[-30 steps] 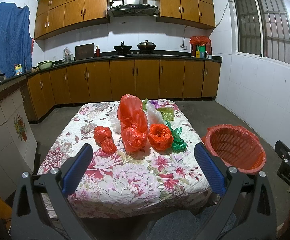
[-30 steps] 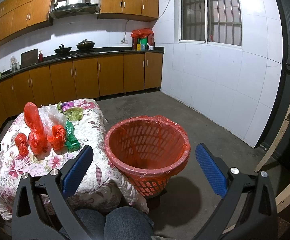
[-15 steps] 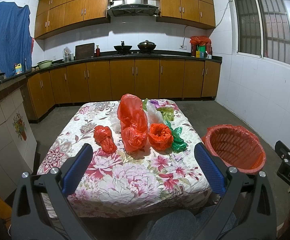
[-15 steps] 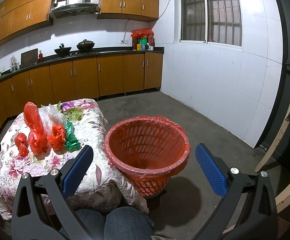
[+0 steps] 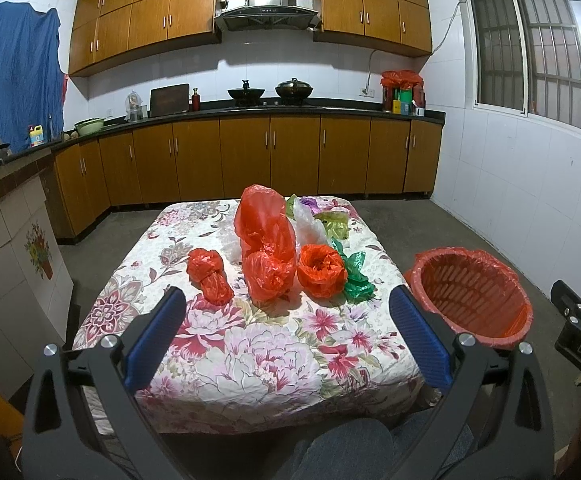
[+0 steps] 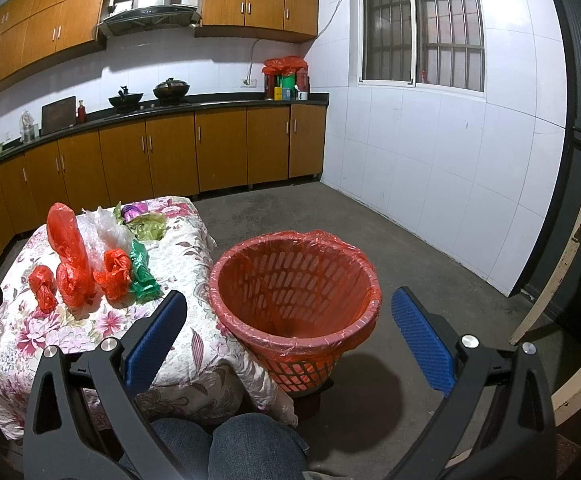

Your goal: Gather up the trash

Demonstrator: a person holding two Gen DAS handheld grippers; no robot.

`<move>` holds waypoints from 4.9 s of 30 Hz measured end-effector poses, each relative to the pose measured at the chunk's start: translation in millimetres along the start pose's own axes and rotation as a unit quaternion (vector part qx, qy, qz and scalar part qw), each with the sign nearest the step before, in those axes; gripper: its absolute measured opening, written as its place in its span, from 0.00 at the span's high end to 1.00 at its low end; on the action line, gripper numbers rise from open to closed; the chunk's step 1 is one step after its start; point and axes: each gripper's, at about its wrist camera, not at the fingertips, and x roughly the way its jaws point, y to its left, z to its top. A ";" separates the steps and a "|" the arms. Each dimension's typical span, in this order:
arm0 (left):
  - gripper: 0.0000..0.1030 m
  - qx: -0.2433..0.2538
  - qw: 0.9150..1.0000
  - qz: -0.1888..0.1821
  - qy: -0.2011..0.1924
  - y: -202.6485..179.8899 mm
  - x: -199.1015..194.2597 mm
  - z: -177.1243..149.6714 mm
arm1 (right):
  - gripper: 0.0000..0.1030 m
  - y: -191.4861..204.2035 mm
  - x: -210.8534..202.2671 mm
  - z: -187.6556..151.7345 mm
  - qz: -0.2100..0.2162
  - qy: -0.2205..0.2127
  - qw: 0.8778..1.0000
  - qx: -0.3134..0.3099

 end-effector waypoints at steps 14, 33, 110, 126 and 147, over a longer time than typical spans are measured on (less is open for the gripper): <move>0.04 -0.001 1.000 0.000 0.002 0.1 0.2 0.0 | 0.02 0.3 0.5 -0.1 0.000 0.000 1.000 -0.001; 0.04 -0.008 1.000 0.009 0.005 6.6 4.1 -5.3 | 0.02 8.5 8.0 3.5 0.017 0.004 1.000 -0.003; 0.88 -0.110 0.988 0.002 0.110 128.1 189.4 17.6 | 0.98 122.8 199.7 16.8 0.244 0.149 0.958 -0.033; 0.88 -0.012 0.983 -0.162 0.083 -5.6 148.9 58.6 | 0.98 33.2 168.7 53.9 0.199 0.087 0.976 0.028; 0.88 0.061 0.938 -0.308 0.149 -165.7 194.3 35.4 | 0.98 -58.2 172.4 62.5 0.133 0.065 0.985 0.090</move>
